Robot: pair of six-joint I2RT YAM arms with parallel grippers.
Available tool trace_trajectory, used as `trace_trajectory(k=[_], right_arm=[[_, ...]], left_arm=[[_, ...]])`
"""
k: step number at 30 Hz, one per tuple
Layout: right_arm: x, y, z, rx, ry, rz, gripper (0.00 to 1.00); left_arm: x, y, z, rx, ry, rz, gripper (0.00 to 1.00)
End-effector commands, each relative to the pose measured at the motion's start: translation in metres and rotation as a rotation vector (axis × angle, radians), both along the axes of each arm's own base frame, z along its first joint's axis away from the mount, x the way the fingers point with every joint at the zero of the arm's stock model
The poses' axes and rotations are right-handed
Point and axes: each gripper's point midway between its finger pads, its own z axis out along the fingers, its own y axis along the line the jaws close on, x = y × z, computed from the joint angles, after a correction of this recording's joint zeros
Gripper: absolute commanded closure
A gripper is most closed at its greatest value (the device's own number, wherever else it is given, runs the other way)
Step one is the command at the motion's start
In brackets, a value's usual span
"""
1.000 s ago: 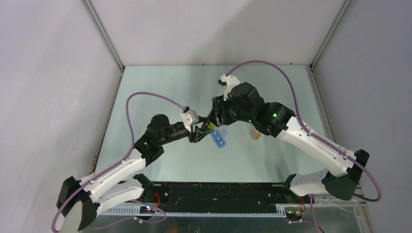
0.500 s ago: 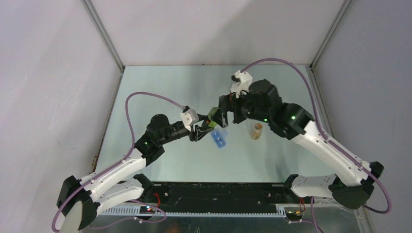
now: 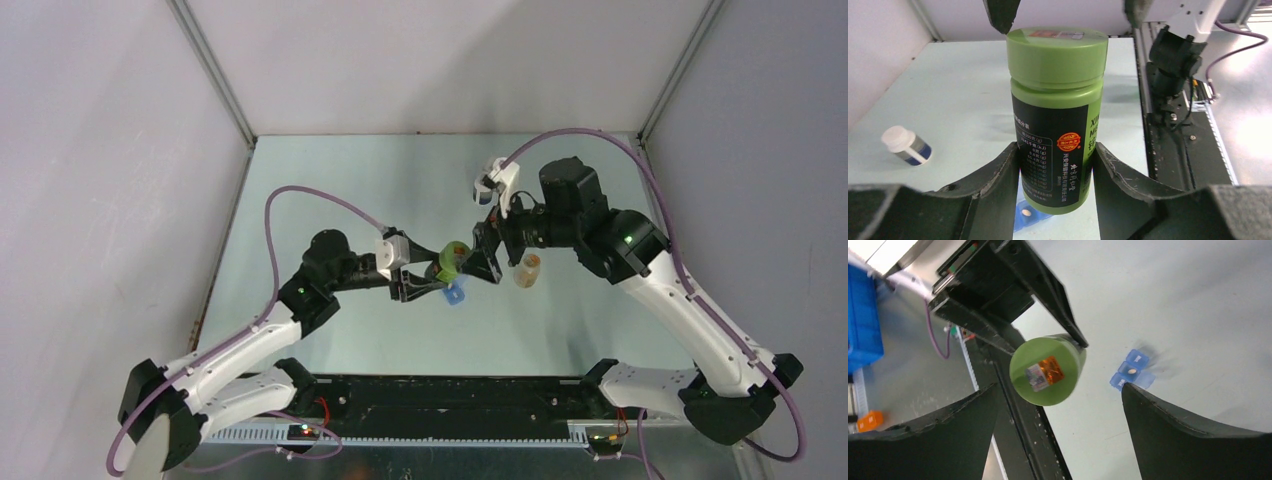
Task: Sort the pills into containers
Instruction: Screw the lid of the pill bottle onto the pill bottle.
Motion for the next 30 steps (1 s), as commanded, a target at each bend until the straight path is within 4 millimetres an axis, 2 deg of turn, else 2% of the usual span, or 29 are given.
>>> trace_trajectory(k=[1,5,9,14,18,21,24,28,30], right_arm=[[-0.027,0.009,-0.006,-0.028,-0.067,0.186,0.04],[-0.028,0.016,-0.009,-0.041,-0.086,0.197,0.07],[-0.020,0.019,-0.017,-0.070,-0.083,0.176,0.24],[-0.013,0.019,-0.027,-0.111,-0.095,0.158,0.34],[-0.008,0.022,-0.026,-0.106,-0.105,0.133,0.49],[0.004,0.021,-0.019,-0.086,-0.092,0.020,0.58],[0.013,0.023,-0.016,-0.034,-0.052,-0.086,0.60],[0.032,0.021,-0.023,0.001,0.014,-0.287,0.63],[0.048,0.014,-0.028,0.001,0.042,-0.440,0.65]], left_arm=[[-0.017,-0.008,0.026,-0.040,-0.069,-0.122,1.00],[-0.020,-0.010,0.024,-0.028,-0.062,-0.149,1.00],[-0.022,-0.011,0.022,-0.019,-0.058,-0.162,1.00],[-0.025,-0.011,0.022,-0.011,-0.057,-0.180,1.00],[-0.021,-0.011,0.021,-0.008,-0.058,-0.156,1.00],[-0.012,-0.011,0.020,-0.006,-0.060,-0.105,1.00],[0.004,-0.008,0.019,-0.001,-0.061,-0.010,1.00],[0.023,-0.003,0.020,-0.002,-0.060,0.108,1.00],[0.030,-0.001,0.020,0.000,-0.058,0.151,1.00]])
